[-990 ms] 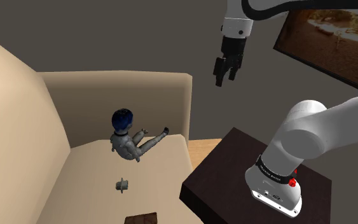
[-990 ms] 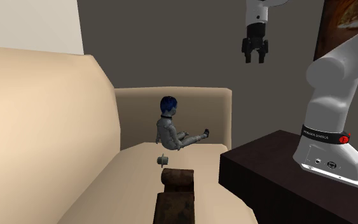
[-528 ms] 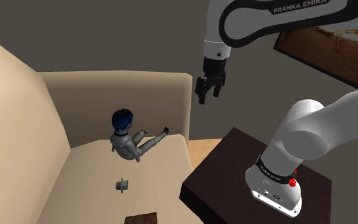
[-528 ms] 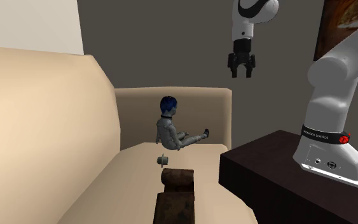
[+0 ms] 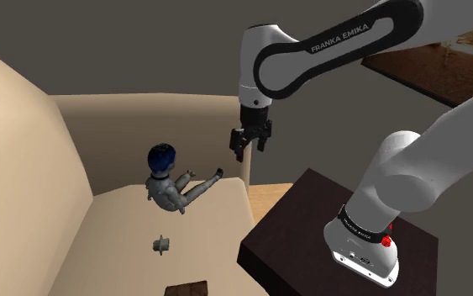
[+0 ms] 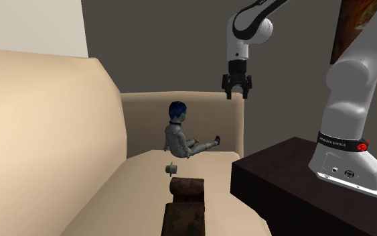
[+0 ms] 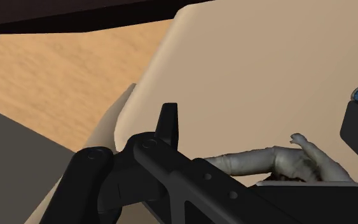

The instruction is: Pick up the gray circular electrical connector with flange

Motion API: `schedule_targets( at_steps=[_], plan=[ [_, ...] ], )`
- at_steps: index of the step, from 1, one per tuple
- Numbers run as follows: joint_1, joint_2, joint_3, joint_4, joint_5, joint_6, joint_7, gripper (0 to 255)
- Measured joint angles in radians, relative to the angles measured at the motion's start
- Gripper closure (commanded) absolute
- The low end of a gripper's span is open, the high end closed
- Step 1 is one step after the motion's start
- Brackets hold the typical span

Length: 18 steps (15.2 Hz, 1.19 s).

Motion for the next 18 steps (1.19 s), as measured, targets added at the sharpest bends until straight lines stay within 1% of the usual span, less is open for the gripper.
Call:
schedule_targets(
  at_steps=[4, 9, 11, 15, 18],
  plan=[
    [0.026, 0.141, 0.048, 0.03, 0.032, 0.11, 0.052, 0],
    [0.052, 0.338, 0.098, 0.095, 0.044, 0.243, 0.118, 0],
    [0.06, 0.423, 0.11, 0.138, 0.035, 0.284, 0.144, 0],
    [0.092, 0.583, 0.132, 0.208, 0.018, 0.374, 0.205, 0],
    [0.12, 0.692, 0.136, 0.279, 0.0, 0.414, 0.249, 0]
  ],
)
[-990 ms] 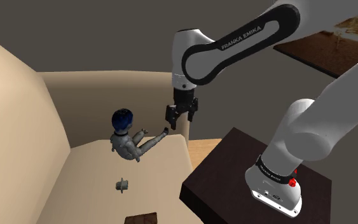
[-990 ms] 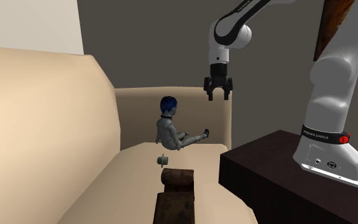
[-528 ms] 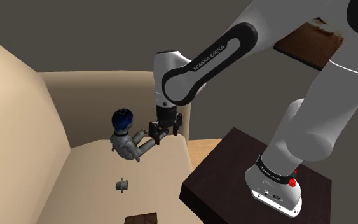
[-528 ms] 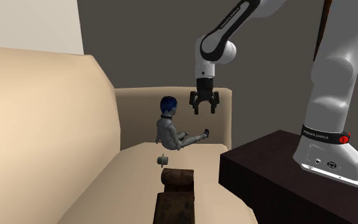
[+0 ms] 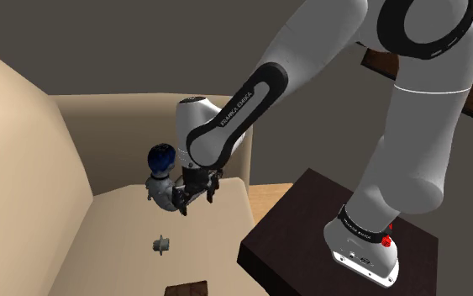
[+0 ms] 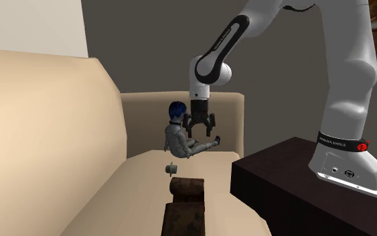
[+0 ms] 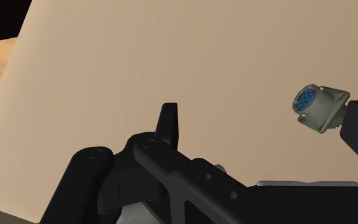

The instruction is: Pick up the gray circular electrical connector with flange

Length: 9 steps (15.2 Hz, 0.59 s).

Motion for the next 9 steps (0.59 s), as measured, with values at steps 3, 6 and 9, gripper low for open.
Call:
schedule_targets(
  at_steps=[3, 6, 9],
  plan=[
    [0.037, 0.14, -0.009, 0.105, -0.03, 0.037, 0.044, 0],
    [0.07, 0.246, -0.017, 0.192, -0.044, 0.056, 0.074, 0],
    [0.113, 0.363, -0.026, 0.305, -0.059, 0.062, 0.11, 0]
  ],
)
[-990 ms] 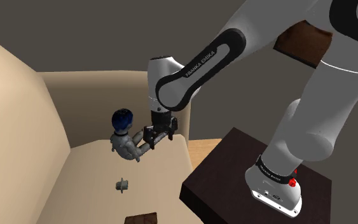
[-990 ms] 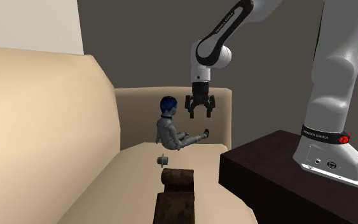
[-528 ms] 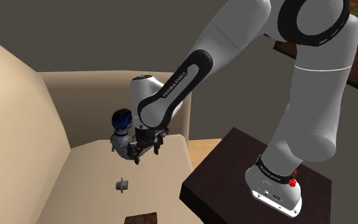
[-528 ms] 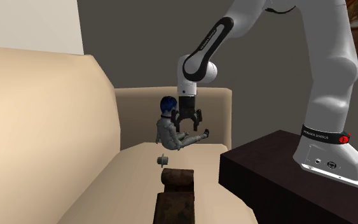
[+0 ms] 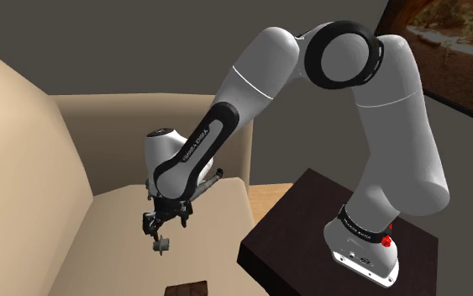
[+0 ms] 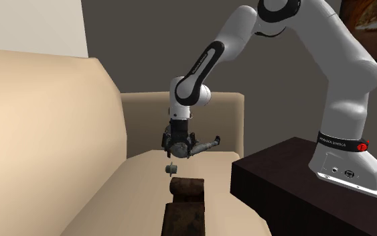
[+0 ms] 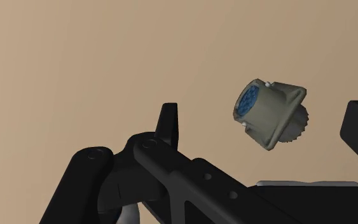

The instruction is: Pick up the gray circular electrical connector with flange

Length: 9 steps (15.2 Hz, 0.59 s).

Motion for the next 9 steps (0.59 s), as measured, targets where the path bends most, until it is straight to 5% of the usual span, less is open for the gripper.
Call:
schedule_targets(
  at_steps=[4, 9],
  plan=[
    [0.041, 0.124, -0.01, 0.128, -0.01, 0.0, 0.028, 0],
    [0.054, 0.192, -0.018, 0.165, -0.017, 0.031, 0.025, 0]
  ],
)
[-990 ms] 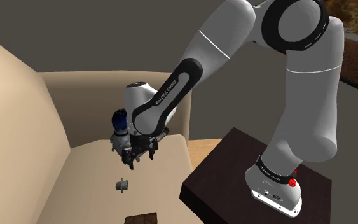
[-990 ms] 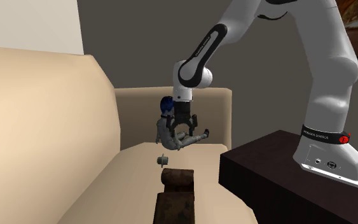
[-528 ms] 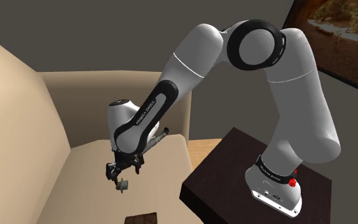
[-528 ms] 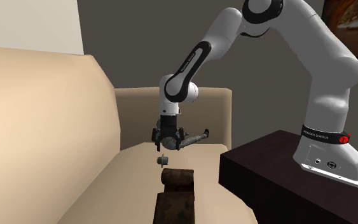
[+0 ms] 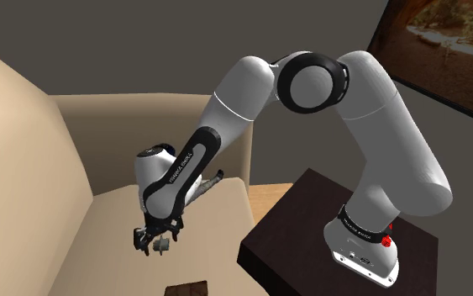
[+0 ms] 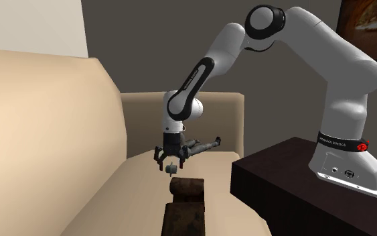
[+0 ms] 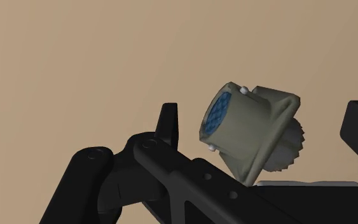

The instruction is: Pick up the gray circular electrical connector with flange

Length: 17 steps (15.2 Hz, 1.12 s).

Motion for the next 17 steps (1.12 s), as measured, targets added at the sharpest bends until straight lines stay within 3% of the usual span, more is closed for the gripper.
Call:
schedule_targets(
  at_steps=[2, 3, 17],
  plan=[
    [0.005, 0.018, 0.0, 0.019, -0.004, 0.013, -0.002, 0],
    [0.007, 0.022, 0.0, 0.024, -0.005, 0.016, -0.002, 255],
    [-0.003, -0.006, 0.003, -0.001, -0.002, -0.002, 0.002, 255]
  ],
)
